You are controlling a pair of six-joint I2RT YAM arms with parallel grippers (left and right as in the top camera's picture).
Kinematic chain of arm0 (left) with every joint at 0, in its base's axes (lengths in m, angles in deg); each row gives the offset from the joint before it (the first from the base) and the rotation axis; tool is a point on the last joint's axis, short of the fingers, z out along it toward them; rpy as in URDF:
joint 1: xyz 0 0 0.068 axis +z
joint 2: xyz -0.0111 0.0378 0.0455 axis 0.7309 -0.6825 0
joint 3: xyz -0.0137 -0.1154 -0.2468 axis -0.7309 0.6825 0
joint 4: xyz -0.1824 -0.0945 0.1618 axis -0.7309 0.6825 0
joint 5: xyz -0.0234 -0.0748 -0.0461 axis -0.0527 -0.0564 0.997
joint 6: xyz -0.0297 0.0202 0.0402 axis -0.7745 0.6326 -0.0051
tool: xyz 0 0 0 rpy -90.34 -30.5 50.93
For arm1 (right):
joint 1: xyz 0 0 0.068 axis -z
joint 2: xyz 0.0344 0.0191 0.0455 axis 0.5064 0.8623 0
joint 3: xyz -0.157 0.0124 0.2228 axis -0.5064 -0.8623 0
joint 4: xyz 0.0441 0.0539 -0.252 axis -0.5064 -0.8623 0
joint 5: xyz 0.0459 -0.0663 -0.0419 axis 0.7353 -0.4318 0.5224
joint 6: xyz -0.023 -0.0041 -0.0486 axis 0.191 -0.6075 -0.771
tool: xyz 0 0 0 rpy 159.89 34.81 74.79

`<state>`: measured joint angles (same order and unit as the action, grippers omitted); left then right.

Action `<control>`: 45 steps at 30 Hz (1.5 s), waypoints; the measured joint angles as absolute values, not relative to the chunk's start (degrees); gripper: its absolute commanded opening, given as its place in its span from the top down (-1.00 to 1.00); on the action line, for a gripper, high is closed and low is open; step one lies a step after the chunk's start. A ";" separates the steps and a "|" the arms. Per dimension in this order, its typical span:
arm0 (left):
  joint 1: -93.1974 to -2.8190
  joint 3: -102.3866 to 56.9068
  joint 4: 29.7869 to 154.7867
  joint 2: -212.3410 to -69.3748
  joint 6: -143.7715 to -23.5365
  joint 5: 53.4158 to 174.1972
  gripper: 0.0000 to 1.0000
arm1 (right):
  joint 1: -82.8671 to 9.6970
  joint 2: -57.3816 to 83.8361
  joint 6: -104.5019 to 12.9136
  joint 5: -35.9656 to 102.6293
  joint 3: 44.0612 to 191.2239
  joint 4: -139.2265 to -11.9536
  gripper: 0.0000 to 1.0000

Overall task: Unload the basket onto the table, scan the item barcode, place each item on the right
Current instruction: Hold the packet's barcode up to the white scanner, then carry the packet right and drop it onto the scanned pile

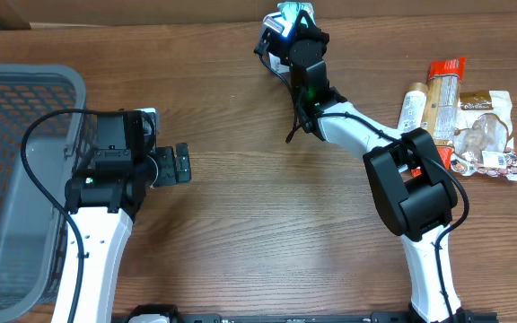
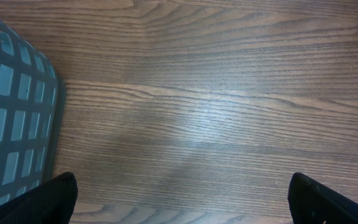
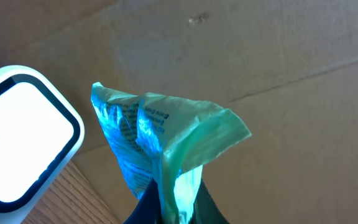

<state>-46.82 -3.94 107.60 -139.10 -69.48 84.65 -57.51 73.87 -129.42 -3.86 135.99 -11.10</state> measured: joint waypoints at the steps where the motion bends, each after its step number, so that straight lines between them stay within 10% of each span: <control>1: -46.82 -3.94 107.60 -139.10 -69.48 84.65 -0.99 | -57.56 73.87 -129.38 -3.60 135.99 -11.10 0.93; 12: -46.82 -3.94 107.60 -139.10 -69.48 84.65 -0.99 | -58.34 73.21 -124.61 -3.44 135.99 -16.22 0.93; 27: -46.82 -3.94 107.60 -139.10 -69.48 84.65 -0.99 | -55.46 35.95 -73.60 11.51 135.71 -74.84 0.93; 36: -46.82 -3.94 107.62 -139.10 -69.48 84.65 -0.99 | -34.24 28.80 -46.73 27.97 136.08 -98.79 0.93; 45: -46.82 -3.94 107.60 -139.10 -69.48 84.65 -0.99 | -13.95 31.82 -41.93 34.81 127.99 -94.62 0.93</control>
